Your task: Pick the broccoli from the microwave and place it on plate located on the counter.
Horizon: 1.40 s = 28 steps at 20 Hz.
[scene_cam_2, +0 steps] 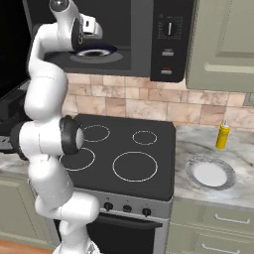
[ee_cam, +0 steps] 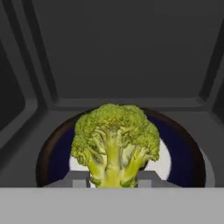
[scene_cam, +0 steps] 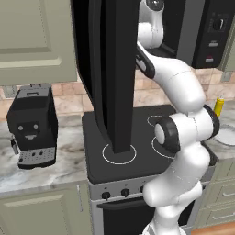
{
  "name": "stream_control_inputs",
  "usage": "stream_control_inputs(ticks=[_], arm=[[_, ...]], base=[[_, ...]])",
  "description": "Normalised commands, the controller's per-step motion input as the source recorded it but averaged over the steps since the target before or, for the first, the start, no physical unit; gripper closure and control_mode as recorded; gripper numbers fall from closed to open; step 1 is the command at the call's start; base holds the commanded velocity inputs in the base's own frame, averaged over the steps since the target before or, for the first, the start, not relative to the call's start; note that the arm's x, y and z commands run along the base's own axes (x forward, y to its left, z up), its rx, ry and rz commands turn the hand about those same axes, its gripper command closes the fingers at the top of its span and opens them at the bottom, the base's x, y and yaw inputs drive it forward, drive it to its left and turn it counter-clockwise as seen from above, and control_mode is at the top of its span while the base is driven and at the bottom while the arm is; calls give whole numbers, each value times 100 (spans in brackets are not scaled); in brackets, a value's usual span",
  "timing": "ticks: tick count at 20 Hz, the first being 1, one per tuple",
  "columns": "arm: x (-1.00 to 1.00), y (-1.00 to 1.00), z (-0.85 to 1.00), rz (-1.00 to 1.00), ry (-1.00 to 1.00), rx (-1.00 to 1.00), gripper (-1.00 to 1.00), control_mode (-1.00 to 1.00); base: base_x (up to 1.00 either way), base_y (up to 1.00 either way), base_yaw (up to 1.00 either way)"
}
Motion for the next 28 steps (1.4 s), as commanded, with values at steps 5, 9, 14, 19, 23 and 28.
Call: stream_control_inputs(ticks=[5,9,14,19,23,28], arm=[[-100,-35,-22,0,-16,0,100,-100],[-100,-41,-3,2,-8,0,100,-100],[-100,-46,-8,3,0,0,100,-100],[-99,-29,-29,0,0,0,100,-100],[-65,-35,-58,0,3,0,100,-100],[-75,-80,-59,-2,9,0,100,-100]], base=[[0,0,0],[0,0,0],[0,0,0],[0,0,0],[0,0,0],[0,0,0]])
